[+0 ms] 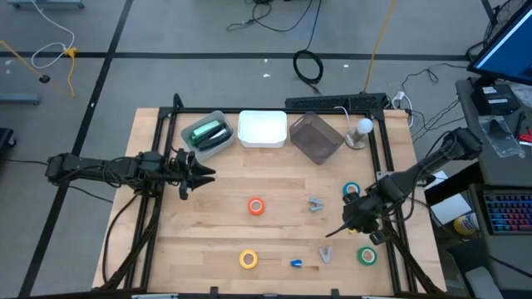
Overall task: Pick and place Stapler, Stapler remover, tape
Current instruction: Put the yellow stapler into the gray bin
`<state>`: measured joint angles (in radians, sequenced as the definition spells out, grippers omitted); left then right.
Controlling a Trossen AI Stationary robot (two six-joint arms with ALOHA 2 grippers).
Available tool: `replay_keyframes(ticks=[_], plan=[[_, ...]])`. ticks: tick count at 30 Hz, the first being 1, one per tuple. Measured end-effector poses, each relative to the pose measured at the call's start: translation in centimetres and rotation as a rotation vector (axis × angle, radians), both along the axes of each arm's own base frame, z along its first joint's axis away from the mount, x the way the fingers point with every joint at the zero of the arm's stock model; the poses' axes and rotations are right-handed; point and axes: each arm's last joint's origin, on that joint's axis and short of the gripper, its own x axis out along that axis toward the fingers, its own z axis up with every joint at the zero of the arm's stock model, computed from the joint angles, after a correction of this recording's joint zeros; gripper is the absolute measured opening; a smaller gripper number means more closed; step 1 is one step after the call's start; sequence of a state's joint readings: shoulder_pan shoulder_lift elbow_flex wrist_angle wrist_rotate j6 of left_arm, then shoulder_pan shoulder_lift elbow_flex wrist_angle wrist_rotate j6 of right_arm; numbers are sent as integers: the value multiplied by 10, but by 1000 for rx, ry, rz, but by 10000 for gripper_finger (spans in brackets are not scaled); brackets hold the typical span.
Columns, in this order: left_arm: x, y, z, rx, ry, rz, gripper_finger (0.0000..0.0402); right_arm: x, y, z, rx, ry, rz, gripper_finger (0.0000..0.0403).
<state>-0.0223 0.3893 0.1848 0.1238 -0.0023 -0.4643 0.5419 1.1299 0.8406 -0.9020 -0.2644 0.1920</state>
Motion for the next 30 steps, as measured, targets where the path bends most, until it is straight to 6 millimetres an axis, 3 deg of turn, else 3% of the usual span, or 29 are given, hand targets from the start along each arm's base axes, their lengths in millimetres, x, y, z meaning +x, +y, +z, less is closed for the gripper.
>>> replay_keyframes(ticks=[12,24,30], plan=[[0,0,0,-8,0,1,159,1,0,-22,-56,98,-20,94],[0,0,0,-10,0,1,159,0,0,-27,-54,95,-13,178],[0,0,0,-9,0,1,159,0,0,-35,-45,68,8,185]])
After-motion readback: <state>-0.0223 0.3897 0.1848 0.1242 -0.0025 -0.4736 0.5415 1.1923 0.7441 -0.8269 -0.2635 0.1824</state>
